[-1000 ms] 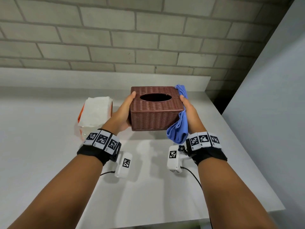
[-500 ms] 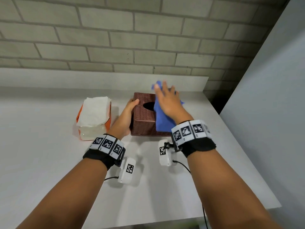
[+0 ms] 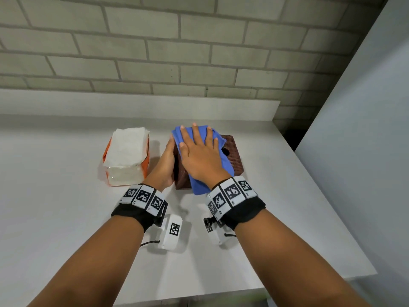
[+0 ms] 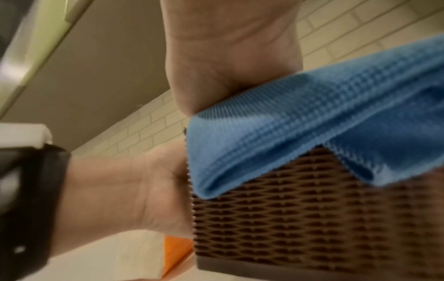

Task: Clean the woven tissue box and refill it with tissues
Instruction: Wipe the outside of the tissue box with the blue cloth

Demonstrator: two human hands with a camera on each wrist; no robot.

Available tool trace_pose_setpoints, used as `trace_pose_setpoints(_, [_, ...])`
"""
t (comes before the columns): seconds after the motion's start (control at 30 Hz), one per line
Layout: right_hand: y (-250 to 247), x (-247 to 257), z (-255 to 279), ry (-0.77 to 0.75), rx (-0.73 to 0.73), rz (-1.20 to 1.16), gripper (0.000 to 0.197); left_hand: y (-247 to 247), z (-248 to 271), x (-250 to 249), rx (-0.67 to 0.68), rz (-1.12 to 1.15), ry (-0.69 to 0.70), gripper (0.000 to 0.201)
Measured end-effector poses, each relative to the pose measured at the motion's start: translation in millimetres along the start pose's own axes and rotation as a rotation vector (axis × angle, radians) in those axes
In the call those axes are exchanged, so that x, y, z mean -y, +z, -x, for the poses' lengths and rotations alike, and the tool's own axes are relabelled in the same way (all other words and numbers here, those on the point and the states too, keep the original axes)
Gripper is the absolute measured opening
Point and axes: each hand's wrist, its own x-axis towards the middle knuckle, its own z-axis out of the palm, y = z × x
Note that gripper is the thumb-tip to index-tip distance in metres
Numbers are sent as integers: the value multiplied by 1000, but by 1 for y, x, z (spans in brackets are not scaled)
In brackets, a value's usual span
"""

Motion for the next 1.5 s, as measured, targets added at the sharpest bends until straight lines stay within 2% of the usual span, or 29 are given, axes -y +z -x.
trace_pose_setpoints(0.17, [-1, 2, -5, 153, -42, -124, 53, 2, 2, -7, -6, -63, 11, 72])
trace_pose_setpoints(0.3, [-8, -7, -9, 296, -46, -208, 54, 6, 4, -11, -72, -161, 21, 64])
trace_pose_setpoints(0.43, [-12, -14, -10, 394, -43, -207, 56, 3, -2, -9, -96, -218, -20, 67])
trace_pose_setpoints(0.5, [-7, -10, -7, 387, -55, -191, 57, 2, -2, -8, -81, -229, -14, 63])
trace_pose_setpoints(0.57, [0, -8, -5, 343, -59, -150, 58, 0, -4, -4, -94, -213, -30, 73])
trace_pose_setpoints(0.63, [3, -9, -6, 319, -53, -122, 58, -1, -6, -1, -128, -195, -37, 62])
trace_pose_setpoints(0.93, [-5, -51, -18, 374, -57, -80, 55, -11, -14, 4, -146, -206, -89, 58])
trace_pose_setpoints(1.03, [-5, -50, -15, 386, -70, -64, 56, -8, -15, 4, -154, -204, -69, 57])
trace_pose_setpoints(1.23, [8, -22, -8, 115, -33, -9, 55, -10, -19, -2, -142, -242, -76, 65])
trace_pose_setpoints(1.3, [3, -35, -16, 140, -42, -20, 55, -11, -19, -4, -151, -245, -87, 61])
trace_pose_setpoints(1.4, [-3, -64, -24, 280, -62, -68, 55, -10, -19, -4, -158, -227, -100, 57])
trace_pose_setpoints(1.5, [-11, -87, -23, 367, 0, -411, 53, -9, -21, -4, -174, -196, -111, 56])
